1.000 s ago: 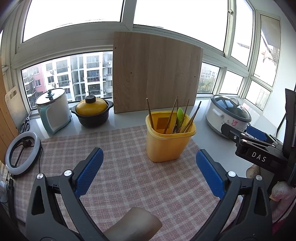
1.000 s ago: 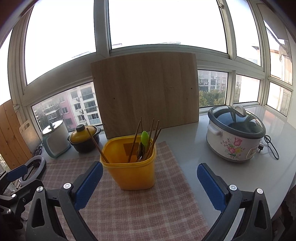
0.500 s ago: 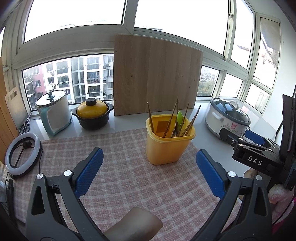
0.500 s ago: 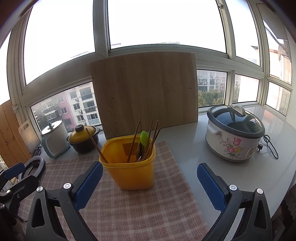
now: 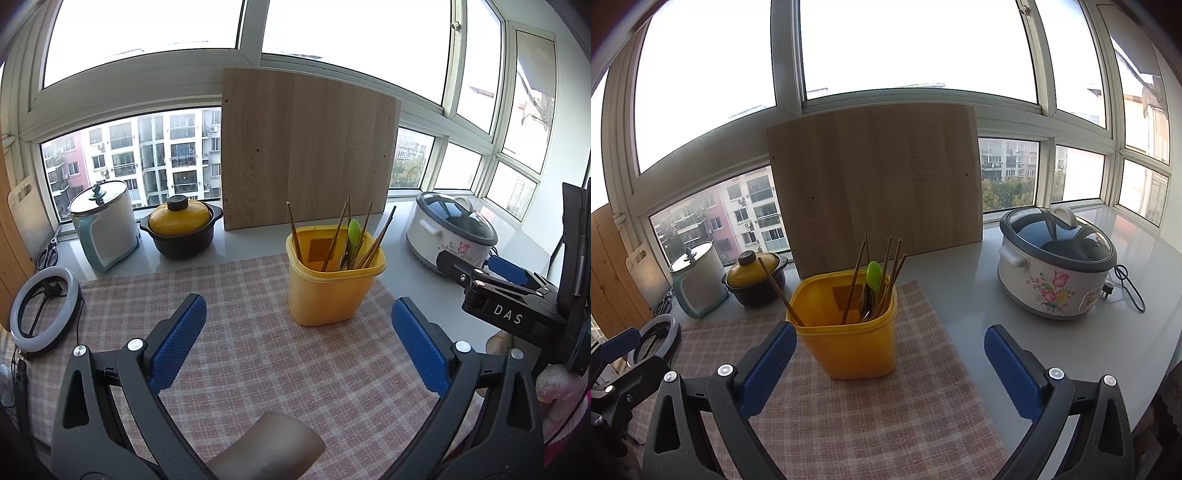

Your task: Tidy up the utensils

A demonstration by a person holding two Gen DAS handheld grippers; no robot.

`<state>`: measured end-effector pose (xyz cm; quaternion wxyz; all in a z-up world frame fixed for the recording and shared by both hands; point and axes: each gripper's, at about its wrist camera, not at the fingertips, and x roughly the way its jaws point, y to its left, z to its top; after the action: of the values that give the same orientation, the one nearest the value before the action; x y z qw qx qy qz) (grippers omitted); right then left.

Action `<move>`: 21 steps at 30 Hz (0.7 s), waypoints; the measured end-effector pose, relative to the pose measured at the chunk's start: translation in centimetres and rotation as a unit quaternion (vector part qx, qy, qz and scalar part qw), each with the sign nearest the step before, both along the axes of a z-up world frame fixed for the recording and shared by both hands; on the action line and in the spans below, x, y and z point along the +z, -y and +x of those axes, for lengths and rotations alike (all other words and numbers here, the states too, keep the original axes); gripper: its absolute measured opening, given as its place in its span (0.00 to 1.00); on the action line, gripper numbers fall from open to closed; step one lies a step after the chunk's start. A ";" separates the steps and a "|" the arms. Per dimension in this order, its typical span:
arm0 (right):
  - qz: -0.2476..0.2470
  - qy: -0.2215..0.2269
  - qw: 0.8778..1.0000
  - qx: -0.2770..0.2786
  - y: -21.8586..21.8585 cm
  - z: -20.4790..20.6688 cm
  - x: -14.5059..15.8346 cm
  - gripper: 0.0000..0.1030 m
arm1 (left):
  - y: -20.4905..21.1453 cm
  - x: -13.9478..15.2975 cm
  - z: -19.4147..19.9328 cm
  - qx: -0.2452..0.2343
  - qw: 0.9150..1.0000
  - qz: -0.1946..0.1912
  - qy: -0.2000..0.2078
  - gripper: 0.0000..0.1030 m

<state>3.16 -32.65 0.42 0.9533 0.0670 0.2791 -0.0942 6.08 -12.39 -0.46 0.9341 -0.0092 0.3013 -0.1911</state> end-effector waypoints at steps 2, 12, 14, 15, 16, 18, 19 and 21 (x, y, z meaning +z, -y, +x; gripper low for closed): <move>0.000 0.000 1.000 0.000 0.0 0.0 0.0 1.00 | 0.0 0.0 0.0 0.000 1.000 0.000 0.001 0.99; 0.001 -0.003 1.000 0.001 0.0 -0.1 -0.1 1.00 | 0.0 -0.2 -0.2 -0.001 1.000 0.010 0.004 0.99; 0.000 -0.004 1.000 0.001 0.0 -0.1 -0.2 1.00 | 0.0 -0.1 -0.2 -0.001 1.000 0.010 0.004 0.99; 0.000 -0.004 1.000 0.002 0.0 -0.1 -0.2 1.00 | 0.0 -0.1 -0.2 -0.001 1.000 0.010 0.004 0.99; 0.000 -0.005 1.000 0.001 0.0 -0.1 -0.2 1.00 | 0.0 -0.1 -0.3 0.000 1.000 0.011 0.005 0.99; 0.000 -0.006 1.000 0.002 0.0 -0.1 -0.2 1.00 | 0.0 -0.1 -0.3 0.002 1.000 0.011 0.007 0.99; 0.001 -0.006 1.000 0.001 0.1 0.0 -0.3 1.00 | -0.1 -0.1 -0.3 0.004 1.000 0.011 0.008 0.99; 0.002 -0.006 1.000 0.000 0.2 0.0 -0.3 1.00 | -0.2 -0.2 -0.2 0.007 1.000 0.009 0.007 0.99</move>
<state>3.15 -32.85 0.12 0.9513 0.0686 0.2854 -0.0940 5.84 -12.22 -0.61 0.9376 -0.0010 0.2961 -0.1821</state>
